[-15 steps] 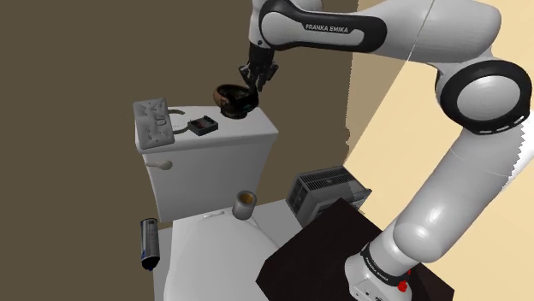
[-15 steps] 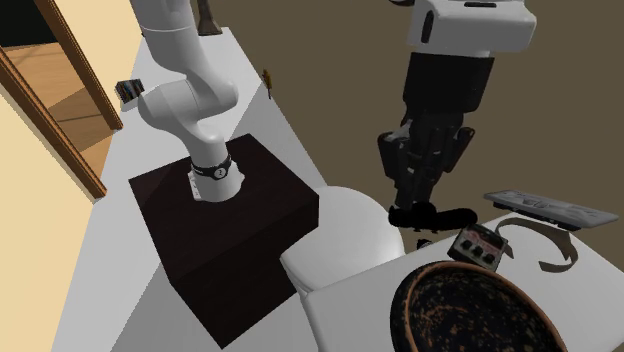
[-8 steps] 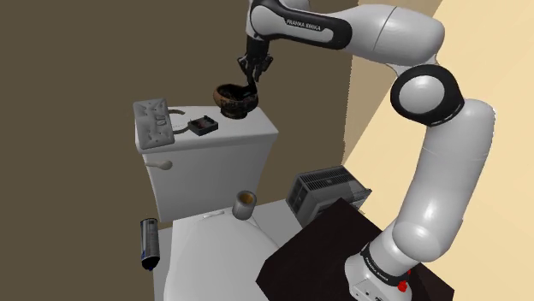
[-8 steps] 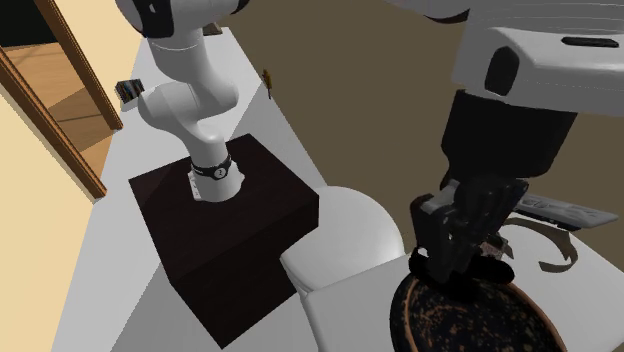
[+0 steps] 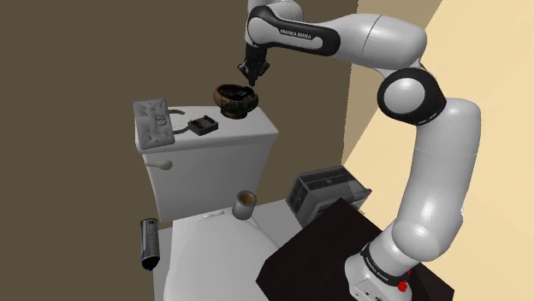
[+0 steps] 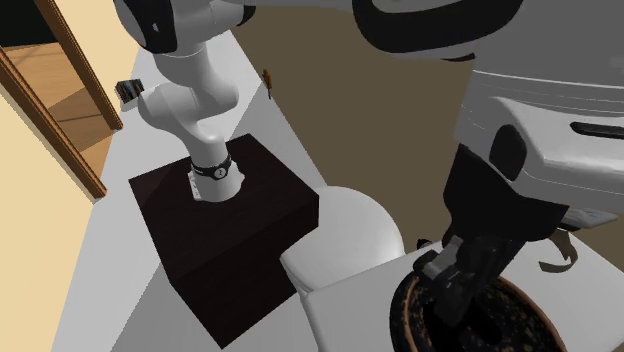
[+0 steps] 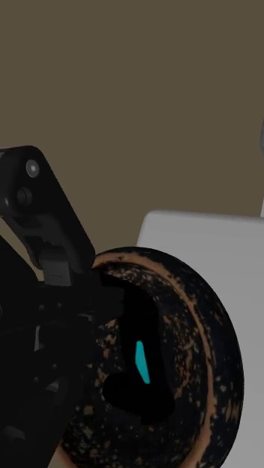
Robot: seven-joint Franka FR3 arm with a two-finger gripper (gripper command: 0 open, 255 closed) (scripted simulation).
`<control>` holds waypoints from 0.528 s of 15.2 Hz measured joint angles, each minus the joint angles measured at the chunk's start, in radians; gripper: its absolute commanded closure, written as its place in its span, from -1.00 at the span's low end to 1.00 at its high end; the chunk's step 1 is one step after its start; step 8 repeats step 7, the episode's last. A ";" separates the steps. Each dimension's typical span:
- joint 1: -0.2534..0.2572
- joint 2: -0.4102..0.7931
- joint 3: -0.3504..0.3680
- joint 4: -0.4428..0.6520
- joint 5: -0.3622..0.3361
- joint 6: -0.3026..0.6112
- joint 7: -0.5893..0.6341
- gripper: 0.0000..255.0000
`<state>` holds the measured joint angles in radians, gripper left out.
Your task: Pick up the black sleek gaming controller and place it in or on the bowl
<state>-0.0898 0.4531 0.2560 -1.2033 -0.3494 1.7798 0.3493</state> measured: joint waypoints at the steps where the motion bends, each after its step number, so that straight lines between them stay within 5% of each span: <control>1: -0.002 -0.003 -0.002 0.002 -0.003 -0.001 0.000 -1.00; 2: -0.023 -0.102 -0.002 -0.162 -0.031 0.063 0.051 -1.00; 4: -0.023 -0.110 -0.001 -0.180 -0.032 0.085 0.072 -1.00; 5: -0.038 -0.193 -0.005 -0.326 -0.061 0.137 0.110 -1.00; 8: -0.039 -0.197 -0.005 -0.337 -0.063 0.151 0.125 -1.00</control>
